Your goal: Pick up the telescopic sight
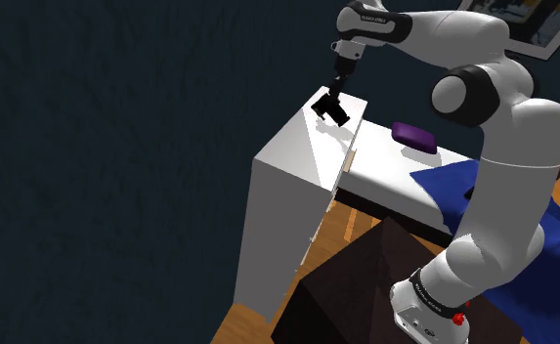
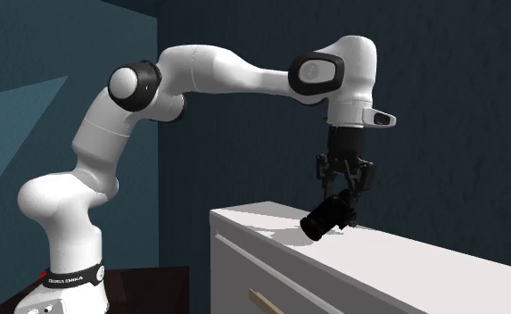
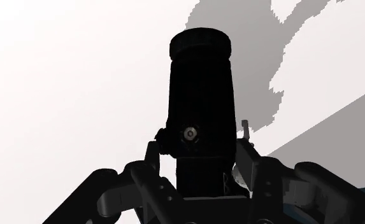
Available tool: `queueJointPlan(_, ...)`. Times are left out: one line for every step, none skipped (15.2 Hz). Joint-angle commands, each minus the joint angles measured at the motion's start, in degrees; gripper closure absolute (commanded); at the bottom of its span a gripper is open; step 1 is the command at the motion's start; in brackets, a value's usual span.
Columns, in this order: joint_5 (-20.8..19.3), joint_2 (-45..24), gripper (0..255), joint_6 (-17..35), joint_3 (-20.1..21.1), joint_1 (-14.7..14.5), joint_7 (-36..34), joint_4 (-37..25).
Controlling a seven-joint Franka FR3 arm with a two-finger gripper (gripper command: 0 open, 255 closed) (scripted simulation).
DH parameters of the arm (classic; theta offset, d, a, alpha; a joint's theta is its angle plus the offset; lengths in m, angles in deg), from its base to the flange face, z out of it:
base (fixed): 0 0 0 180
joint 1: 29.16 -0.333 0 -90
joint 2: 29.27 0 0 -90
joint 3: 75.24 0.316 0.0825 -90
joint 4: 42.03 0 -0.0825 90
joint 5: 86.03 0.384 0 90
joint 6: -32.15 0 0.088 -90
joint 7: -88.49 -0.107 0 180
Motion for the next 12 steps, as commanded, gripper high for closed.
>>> queueJointPlan(0.0, -0.2, 255, -1.8, 0.0, 0.1, -0.2, -2.1)
queueJointPlan(0.0, -0.4, 255, -2.7, 0.0, 0.2, -0.3, -3.1)
queueJointPlan(0.1, -0.6, 255, -3.6, 0.0, 0.3, -0.3, -4.1)
queueJointPlan(0.1, -0.7, 255, -4.4, 0.0, 0.4, -0.4, -5.2)
queueJointPlan(0.1, -1.0, 255, -5.3, 0.0, 0.5, -0.5, -6.3)
queueJointPlan(0.2, -1.2, 255, -6.3, 0.0, 0.6, -0.6, -7.5)
queueJointPlan(0.2, -1.5, 255, -7.2, 0.0, 0.7, -0.6, -8.7)
queueJointPlan(0.2, -1.8, 255, -8.2, 0.0, 0.8, -0.7, -10.0)
queueJointPlan(0.3, -2.2, 255, -9.1, 0.1, 0.9, -0.8, -11.4)
queueJointPlan(0.4, -2.5, 255, -10.2, 0.1, 1.0, -0.9, -12.8)
queueJointPlan(0.4, -2.6, 255, -10.3, 0.1, 1.1, -0.9, -13.0)
queueJointPlan(0.4, -2.6, 255, -10.3, 0.1, 1.1, -0.9, -13.0)
